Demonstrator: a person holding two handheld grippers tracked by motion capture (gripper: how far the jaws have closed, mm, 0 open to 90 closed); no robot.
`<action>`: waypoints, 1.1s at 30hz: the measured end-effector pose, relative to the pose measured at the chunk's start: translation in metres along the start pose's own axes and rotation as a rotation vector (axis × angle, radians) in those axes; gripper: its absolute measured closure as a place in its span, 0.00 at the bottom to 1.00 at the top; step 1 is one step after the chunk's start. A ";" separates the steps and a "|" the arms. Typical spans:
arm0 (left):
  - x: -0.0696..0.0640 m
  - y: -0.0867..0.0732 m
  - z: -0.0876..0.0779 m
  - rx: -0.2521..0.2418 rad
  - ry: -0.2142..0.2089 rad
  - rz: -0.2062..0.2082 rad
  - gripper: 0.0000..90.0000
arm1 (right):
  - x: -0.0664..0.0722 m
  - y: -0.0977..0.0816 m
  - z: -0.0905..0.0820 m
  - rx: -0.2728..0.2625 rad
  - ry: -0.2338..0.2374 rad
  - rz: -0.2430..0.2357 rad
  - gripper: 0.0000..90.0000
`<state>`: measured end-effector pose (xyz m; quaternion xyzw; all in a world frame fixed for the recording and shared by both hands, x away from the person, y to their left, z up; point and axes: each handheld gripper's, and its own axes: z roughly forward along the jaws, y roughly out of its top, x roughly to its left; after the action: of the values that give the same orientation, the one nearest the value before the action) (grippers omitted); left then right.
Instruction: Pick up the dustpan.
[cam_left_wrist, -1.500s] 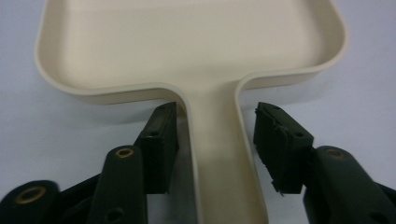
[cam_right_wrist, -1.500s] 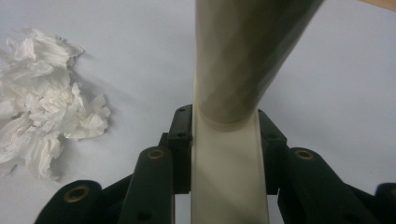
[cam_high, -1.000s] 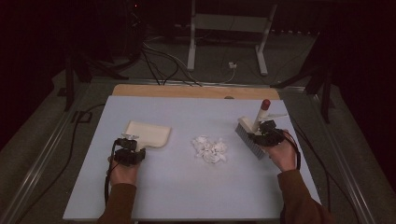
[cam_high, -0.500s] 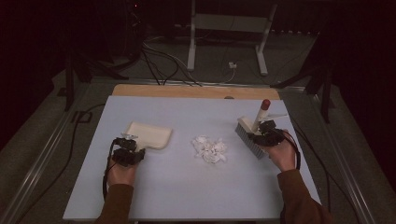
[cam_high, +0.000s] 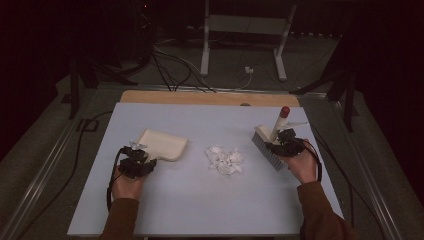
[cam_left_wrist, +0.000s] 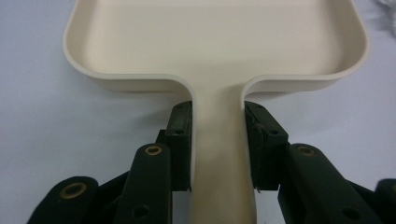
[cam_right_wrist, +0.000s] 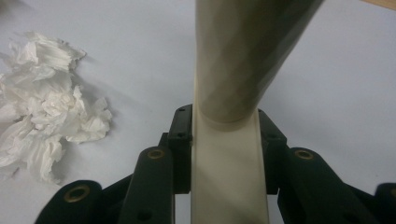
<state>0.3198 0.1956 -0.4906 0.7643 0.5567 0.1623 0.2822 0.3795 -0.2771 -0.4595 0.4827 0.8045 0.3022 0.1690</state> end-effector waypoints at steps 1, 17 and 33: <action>0.000 0.000 0.000 0.000 0.000 0.000 0.74 | 0.000 0.000 0.000 0.000 0.000 0.000 0.75; -0.010 0.008 -0.015 -0.006 -0.092 0.151 0.74 | 0.002 0.001 0.001 -0.001 0.001 -0.007 0.75; -0.024 0.012 -0.021 0.017 -0.224 0.368 0.74 | 0.003 0.000 0.000 0.001 0.001 -0.009 0.75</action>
<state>0.3090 0.1761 -0.4652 0.8685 0.3744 0.1203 0.3017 0.3785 -0.2741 -0.4594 0.4788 0.8069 0.3014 0.1697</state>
